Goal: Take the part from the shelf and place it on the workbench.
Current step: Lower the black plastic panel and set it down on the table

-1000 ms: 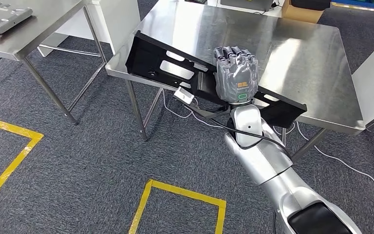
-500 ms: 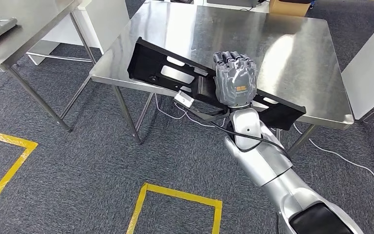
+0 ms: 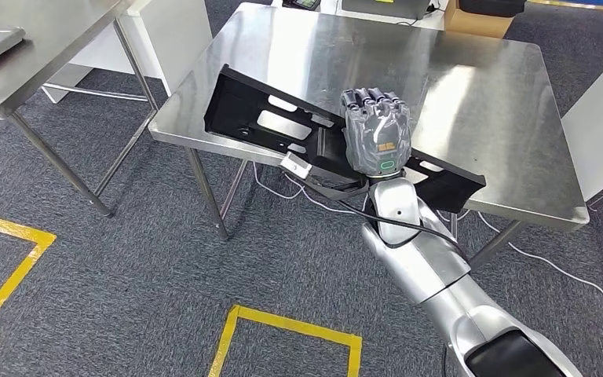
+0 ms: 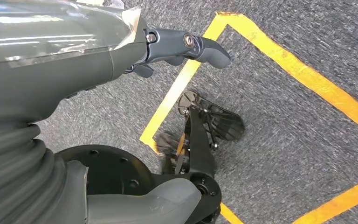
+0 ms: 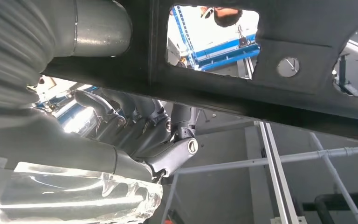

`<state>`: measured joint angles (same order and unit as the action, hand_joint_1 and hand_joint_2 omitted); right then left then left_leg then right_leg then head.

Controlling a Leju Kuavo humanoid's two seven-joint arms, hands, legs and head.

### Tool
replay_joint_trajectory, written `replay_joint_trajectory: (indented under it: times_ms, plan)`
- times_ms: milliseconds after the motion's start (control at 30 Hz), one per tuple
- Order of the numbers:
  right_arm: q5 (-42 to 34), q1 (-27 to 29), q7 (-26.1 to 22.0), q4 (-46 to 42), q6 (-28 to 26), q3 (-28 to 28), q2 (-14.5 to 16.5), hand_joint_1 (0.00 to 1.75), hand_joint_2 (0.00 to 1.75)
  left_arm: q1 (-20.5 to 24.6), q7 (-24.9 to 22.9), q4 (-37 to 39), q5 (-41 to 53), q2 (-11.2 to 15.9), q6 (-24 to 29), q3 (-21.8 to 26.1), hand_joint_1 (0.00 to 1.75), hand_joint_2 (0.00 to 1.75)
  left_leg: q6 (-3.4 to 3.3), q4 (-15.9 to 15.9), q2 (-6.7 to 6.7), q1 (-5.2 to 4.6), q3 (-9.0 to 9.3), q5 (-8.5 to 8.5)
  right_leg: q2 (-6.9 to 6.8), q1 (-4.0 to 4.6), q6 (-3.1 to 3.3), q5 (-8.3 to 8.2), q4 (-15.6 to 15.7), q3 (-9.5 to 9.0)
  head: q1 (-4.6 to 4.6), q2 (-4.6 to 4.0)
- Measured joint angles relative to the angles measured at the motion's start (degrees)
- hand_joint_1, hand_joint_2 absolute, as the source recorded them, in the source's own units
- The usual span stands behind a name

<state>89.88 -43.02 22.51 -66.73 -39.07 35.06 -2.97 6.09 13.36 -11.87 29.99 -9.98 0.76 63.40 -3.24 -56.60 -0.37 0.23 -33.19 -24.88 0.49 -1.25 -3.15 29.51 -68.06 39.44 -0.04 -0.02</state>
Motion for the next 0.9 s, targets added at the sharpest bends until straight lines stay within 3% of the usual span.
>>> replay_joint_trajectory:
  times_ms: [33,67,100,133,167,233,300,367,433,467,500,567,633,700,767,833,900]
  plan:
    - [0.0,0.02,0.0,0.04,0.01,-0.03,-0.02,1.75,1.75,-0.04,-0.01,0.0,0.0,-0.02,0.0,0.01,0.0,1.75,0.36,-0.03,0.0,0.01,0.54,-0.52,-0.3,-0.21,-0.77,-2.64,4.09,-1.17,0.08,0.0]
    - [0.0,0.0,-0.01,0.09,-0.01,-0.04,-0.03,1.75,1.75,-0.03,-0.01,0.0,0.0,-0.03,0.0,0.01,0.0,1.75,0.74,-0.1,0.01,-0.02,0.97,-1.02,-0.56,-0.23,-0.81,-4.35,7.64,-2.15,0.12,0.0]
    - [0.0,-0.01,-0.05,0.15,-0.04,-0.06,0.02,1.75,1.75,0.03,-0.01,-0.01,0.0,-0.02,0.0,0.01,0.0,1.75,1.12,-0.15,0.06,-0.12,1.15,-1.45,-0.76,-0.17,-0.39,-5.48,9.82,-2.93,0.12,0.0]
    - [0.0,0.0,-0.16,0.21,-0.07,-0.11,0.05,1.75,1.75,0.06,-0.01,-0.01,0.0,0.0,0.0,0.01,0.0,1.75,1.48,-0.29,0.11,-0.21,1.22,-1.77,-0.81,-0.07,0.46,-5.74,10.64,-3.21,0.12,0.0]
    - [0.0,0.0,-0.31,0.27,-0.1,-0.19,0.11,1.75,1.75,0.1,-0.01,-0.02,0.0,0.01,0.0,0.01,0.0,1.75,1.75,-0.39,0.15,-0.2,1.34,-2.02,-0.68,0.05,1.48,-5.46,10.73,-3.44,0.05,0.0]
    - [0.0,-0.06,-0.61,0.33,-0.15,-0.39,0.26,1.75,1.75,0.1,-0.01,-0.02,0.0,0.01,0.0,0.02,0.0,1.75,2.26,-1.62,0.22,0.04,1.17,-2.34,-0.38,-0.17,2.51,-5.43,10.72,-4.3,-0.03,0.0]
    - [0.0,-0.37,-0.69,0.38,-0.18,-0.46,0.49,1.75,1.75,0.13,-0.02,-0.01,0.0,0.0,-0.02,0.02,0.0,1.75,2.79,-6.43,0.24,0.3,-1.38,-2.94,-0.19,-0.27,3.29,-4.88,10.77,-5.36,-0.16,0.0]
    - [0.0,-0.53,-0.63,0.51,-0.19,-0.42,0.62,1.75,1.75,0.13,-0.03,0.0,0.04,-0.01,-0.05,0.01,0.0,1.75,3.26,-13.75,0.24,0.43,-6.43,-5.1,-0.08,-0.06,3.87,-3.98,10.78,-6.31,-0.28,0.0]
    - [0.0,-0.46,-0.46,0.72,-0.14,-0.37,0.6,1.75,1.75,0.02,-0.03,0.0,0.09,-0.01,-0.07,0.01,0.0,1.75,3.34,-17.28,0.25,0.47,-10.31,-6.85,0.11,0.19,4.03,-2.95,10.79,-7.46,-0.29,0.0]
    - [0.0,-0.44,-0.27,0.79,-0.1,-0.37,0.6,1.75,1.75,-0.03,-0.03,0.0,0.13,-0.01,-0.07,0.01,0.0,1.75,3.13,-16.25,0.24,0.43,-10.83,-6.22,0.21,0.33,4.04,-2.42,10.8,-8.17,-0.29,0.0]
    - [0.01,-0.46,-0.04,0.82,-0.06,-0.36,0.59,1.75,1.75,-0.07,-0.04,0.0,0.16,0.0,-0.07,0.02,0.0,1.75,2.73,-13.61,0.22,0.34,-10.46,-4.43,0.31,0.47,4.02,-1.86,10.83,-8.93,-0.29,0.0]
    - [0.01,-0.52,0.55,0.86,-0.01,-0.33,0.55,1.75,1.75,-0.1,-0.07,-0.01,0.31,0.13,-0.08,0.02,0.0,1.75,1.4,-6.17,0.07,-0.18,-8.34,1.21,0.47,0.78,3.88,-0.67,10.91,-10.34,-0.26,0.0]
    - [0.0,-0.56,1.05,0.91,0.01,-0.25,0.48,1.75,1.75,-0.11,-0.11,-0.01,0.5,0.32,-0.13,0.01,0.0,1.75,0.29,-1.67,-0.35,-0.75,-6.74,4.33,0.72,1.06,3.36,0.24,11.11,-11.41,-0.25,0.0]
    - [0.0,-0.64,1.31,0.89,0.04,-0.21,0.39,1.75,1.75,-0.08,-0.14,-0.01,0.61,0.34,-0.17,0.01,0.0,1.75,-0.25,-0.53,-0.55,-0.94,-5.74,4.17,0.89,1.39,2.61,0.38,10.98,-12.21,-0.26,0.01]
    - [0.0,-0.79,1.37,0.82,0.07,-0.26,0.21,1.75,1.75,-0.06,-0.14,0.0,0.61,0.27,-0.17,0.01,0.0,1.75,-0.73,0.14,-0.41,-0.83,-4.31,3.85,0.64,1.43,2.13,0.48,8.81,-11.52,-0.21,0.01]
    - [0.0,-0.92,1.35,0.8,0.08,-0.31,-0.01,1.75,1.75,0.05,-0.14,-0.01,0.61,0.25,-0.17,0.01,0.0,1.75,-1.04,0.33,-0.4,-0.7,-3.2,3.25,0.32,1.24,2.01,1.54,2.81,-7.67,-0.17,0.0]
    - [0.0,-0.75,1.26,0.91,0.07,-0.31,-0.2,1.75,1.75,0.11,-0.14,-0.01,0.61,0.26,-0.17,0.01,0.0,1.75,-1.08,0.32,-0.5,-0.72,-2.49,2.28,0.24,1.2,2.19,3.97,-3.5,-2.58,-0.18,0.0]
